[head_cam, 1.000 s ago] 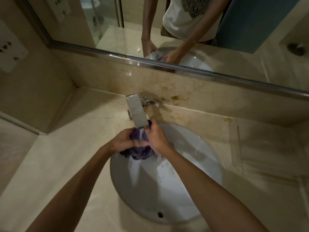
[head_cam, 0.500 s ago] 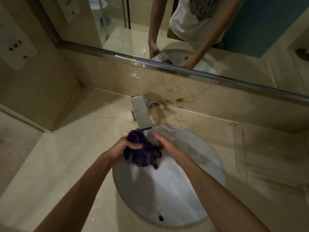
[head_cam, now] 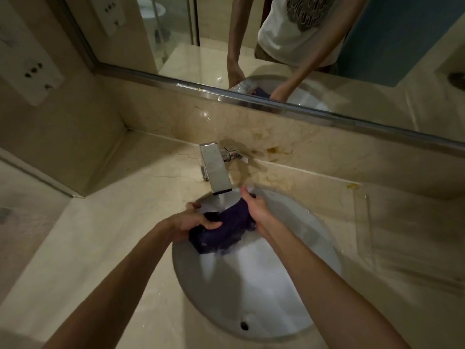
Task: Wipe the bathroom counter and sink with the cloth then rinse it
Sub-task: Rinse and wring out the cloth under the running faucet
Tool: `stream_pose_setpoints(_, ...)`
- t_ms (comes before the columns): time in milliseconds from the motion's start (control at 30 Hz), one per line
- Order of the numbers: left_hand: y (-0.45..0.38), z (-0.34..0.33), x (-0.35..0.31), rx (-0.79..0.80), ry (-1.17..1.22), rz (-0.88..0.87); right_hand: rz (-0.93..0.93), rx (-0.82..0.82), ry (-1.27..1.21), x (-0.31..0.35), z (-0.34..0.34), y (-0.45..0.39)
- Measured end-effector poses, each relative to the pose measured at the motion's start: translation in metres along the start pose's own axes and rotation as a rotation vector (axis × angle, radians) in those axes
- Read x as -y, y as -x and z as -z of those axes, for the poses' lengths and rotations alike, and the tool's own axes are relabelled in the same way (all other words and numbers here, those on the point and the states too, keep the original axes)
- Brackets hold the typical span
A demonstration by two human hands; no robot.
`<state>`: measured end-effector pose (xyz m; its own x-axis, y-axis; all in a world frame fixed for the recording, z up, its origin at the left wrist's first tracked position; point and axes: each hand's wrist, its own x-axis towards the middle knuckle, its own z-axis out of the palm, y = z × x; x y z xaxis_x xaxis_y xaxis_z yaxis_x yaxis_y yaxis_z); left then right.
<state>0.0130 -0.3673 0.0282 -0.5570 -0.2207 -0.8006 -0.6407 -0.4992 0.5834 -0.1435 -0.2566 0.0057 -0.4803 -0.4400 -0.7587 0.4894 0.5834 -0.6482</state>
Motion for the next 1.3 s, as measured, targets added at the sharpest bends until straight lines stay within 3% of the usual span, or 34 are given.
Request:
stream_pose_setpoints(167,-0.003,0.009,-0.002,-0.032,-0.139,-0.093,-0.021,0.197,0.188,0.034,0.031,0.004)
stream_pose_setpoints(233,0.001,0.008,-0.002,-0.09,-0.513,-0.19,-0.003,0.269,0.51,0.042,0.045,0.007)
stream_pose_setpoints(300,0.004,0.003,-0.001,-0.2,-0.915,-0.349,0.068,0.243,0.972,0.041,0.051,0.013)
stream_pose_setpoints(367,0.0,0.002,0.002,-0.291,-1.137,-0.465,0.229,0.214,1.194,0.033,0.05,0.015)
stream_pose_setpoints(500,-0.005,0.013,0.001,-0.271,-1.302,-0.494,0.535,0.189,1.303,0.023,0.045,0.01)
stream_pose_setpoints(600,-0.008,0.014,0.002,-0.386,-1.516,-0.539,0.606,0.128,1.301,0.018,0.046,0.007)
stream_pose_setpoints(667,-0.01,0.02,0.005,-0.316,-1.268,-0.572,0.636,0.086,1.211,0.015,0.05,0.007)
stream_pose_setpoints(767,-0.01,0.027,0.008,-0.141,-0.609,-0.478,0.503,0.167,0.734,0.015,0.054,0.005)
stream_pose_setpoints(900,-0.018,0.015,0.01,-0.234,-0.265,-0.43,0.446,0.128,0.526,0.013,0.033,-0.006)
stream_pose_setpoints(1033,-0.024,0.014,0.008,-0.347,-0.229,-0.395,0.312,0.136,0.427,0.009,0.024,-0.011)
stream_pose_setpoints(1100,-0.024,0.018,0.008,-0.341,-0.281,-0.385,0.337,0.163,0.431,0.004,0.024,-0.014)
stream_pose_setpoints(1200,-0.024,0.026,0.005,-0.382,-0.476,-0.448,0.387,0.184,0.406,0.0,0.023,-0.014)
stream_pose_setpoints(1300,-0.024,0.026,-0.003,-0.461,-0.68,-0.471,0.43,0.089,0.43,0.001,0.019,-0.018)
